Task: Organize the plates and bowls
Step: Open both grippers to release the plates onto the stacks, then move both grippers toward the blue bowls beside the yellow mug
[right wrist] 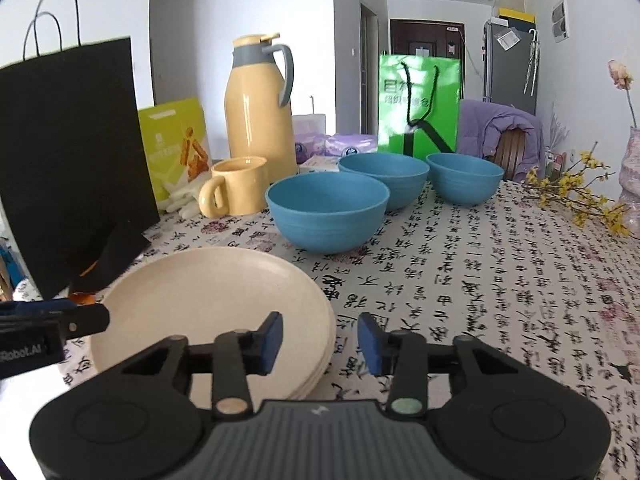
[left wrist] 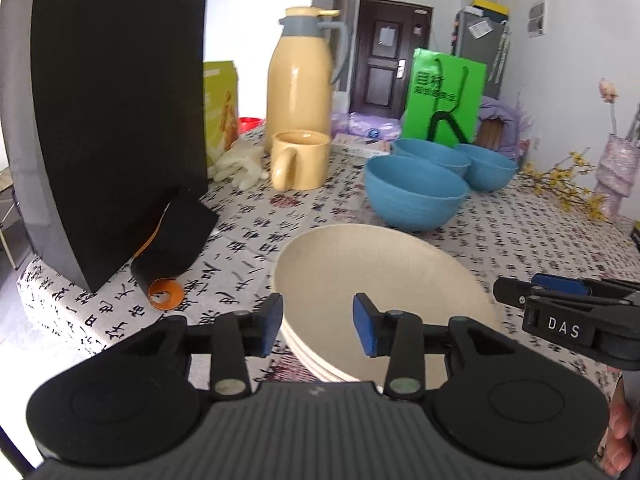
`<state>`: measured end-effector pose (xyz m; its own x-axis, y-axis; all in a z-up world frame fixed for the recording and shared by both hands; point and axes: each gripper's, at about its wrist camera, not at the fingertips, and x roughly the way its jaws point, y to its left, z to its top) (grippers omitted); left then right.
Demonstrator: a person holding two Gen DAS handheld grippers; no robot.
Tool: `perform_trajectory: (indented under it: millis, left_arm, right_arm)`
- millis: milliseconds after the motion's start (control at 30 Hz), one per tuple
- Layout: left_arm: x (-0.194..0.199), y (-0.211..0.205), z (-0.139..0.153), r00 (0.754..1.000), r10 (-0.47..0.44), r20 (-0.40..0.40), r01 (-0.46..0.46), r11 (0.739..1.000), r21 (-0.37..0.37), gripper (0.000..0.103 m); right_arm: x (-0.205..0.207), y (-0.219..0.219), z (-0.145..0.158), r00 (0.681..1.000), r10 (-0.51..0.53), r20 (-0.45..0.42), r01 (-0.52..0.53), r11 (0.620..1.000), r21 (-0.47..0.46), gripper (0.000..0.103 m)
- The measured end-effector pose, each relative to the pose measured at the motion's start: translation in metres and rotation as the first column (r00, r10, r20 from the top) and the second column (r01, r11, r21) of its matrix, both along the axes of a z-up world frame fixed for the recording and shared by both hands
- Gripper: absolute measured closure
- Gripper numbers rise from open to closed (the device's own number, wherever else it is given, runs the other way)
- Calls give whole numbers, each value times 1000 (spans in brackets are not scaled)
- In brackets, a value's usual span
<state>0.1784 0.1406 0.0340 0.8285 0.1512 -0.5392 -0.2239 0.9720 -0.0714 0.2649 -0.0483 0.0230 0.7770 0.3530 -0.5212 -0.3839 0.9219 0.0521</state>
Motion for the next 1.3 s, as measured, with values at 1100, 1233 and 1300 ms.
perform_trajectory:
  millis: [1100, 1233, 1300]
  left_arm:
    - [-64, -144, -4, 938, -313, 149, 306, 949, 72, 2]
    - [-49, -137, -6, 945, -301, 131, 295, 953, 61, 2]
    - [-42, -132, -7, 947, -295, 129, 290, 955, 55, 2]
  right_arm:
    - [-122, -175, -13, 964, -235, 126, 222, 969, 113, 12]
    - [-107, -169, -14, 966, -236, 109, 224, 968, 112, 12]
    - [-99, -166, -15, 966, -236, 103, 224, 968, 113, 12]
